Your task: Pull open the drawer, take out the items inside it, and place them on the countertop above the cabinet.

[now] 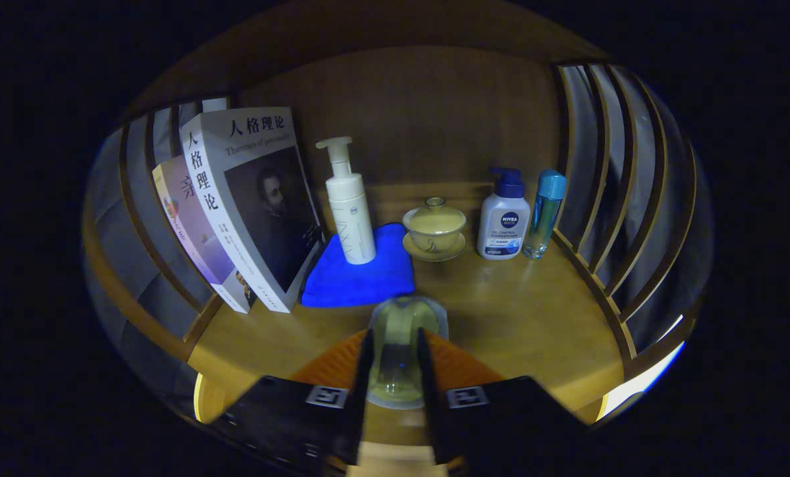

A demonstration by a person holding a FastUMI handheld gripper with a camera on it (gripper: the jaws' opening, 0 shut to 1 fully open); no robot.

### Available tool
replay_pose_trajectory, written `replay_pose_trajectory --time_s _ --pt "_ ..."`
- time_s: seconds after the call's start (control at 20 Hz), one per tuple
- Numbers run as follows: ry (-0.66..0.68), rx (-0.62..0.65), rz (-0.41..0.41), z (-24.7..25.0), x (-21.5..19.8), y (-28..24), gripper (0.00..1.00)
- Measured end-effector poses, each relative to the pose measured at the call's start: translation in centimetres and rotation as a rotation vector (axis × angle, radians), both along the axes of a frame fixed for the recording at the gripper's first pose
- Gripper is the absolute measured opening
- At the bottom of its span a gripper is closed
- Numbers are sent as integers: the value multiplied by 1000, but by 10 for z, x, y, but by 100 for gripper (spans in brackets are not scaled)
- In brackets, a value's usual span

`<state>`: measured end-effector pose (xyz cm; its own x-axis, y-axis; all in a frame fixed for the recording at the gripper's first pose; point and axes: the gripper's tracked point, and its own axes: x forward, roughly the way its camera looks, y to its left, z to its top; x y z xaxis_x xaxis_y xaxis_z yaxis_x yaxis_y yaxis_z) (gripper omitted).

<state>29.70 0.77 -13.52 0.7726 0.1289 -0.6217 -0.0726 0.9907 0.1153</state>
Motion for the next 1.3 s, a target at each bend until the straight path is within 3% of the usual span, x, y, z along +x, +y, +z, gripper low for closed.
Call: replay_pose_trajectory --time_s 0.2,0.6,0.8,1.1,1.3 --pt "-133 -39 -18 29 -8 -10 98" --pt "-414 40 -40 108 -76 -13 98" --pt "-540 19 -74 126 -125 -18 98" --pt "-614 -68 -112 113 -192 -25 98" --pt "-606 -36 -151 89 -232 -26 98"
